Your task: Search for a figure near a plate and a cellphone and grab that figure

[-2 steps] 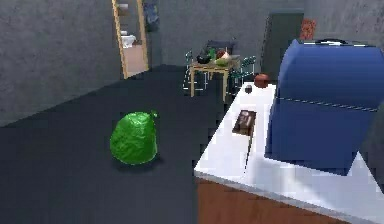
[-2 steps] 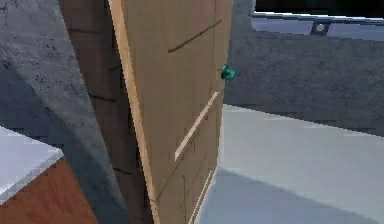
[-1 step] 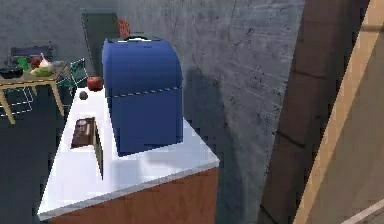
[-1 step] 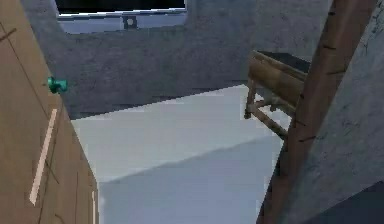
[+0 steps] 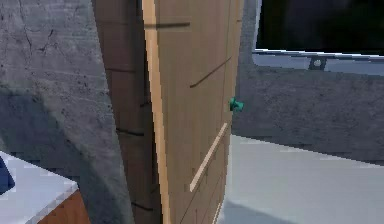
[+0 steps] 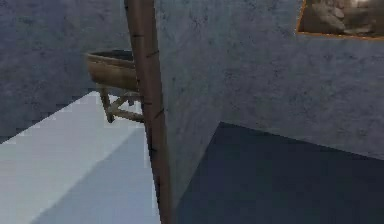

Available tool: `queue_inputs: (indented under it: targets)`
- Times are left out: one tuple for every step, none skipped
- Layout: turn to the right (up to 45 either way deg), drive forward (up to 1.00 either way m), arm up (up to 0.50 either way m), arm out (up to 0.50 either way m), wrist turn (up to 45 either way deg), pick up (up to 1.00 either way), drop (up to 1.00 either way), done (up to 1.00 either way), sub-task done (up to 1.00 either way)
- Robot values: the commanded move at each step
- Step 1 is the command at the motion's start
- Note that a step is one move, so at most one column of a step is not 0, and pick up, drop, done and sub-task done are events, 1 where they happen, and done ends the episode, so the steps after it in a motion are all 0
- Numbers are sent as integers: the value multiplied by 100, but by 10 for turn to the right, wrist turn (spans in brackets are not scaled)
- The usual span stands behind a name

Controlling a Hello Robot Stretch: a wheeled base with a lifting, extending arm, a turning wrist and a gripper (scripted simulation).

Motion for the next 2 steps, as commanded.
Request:
queue_inputs:
  targets:
    - [210,0,0,0,0,0,0,0,0]
    - [0,15,0,0,0,0,0,0,0]
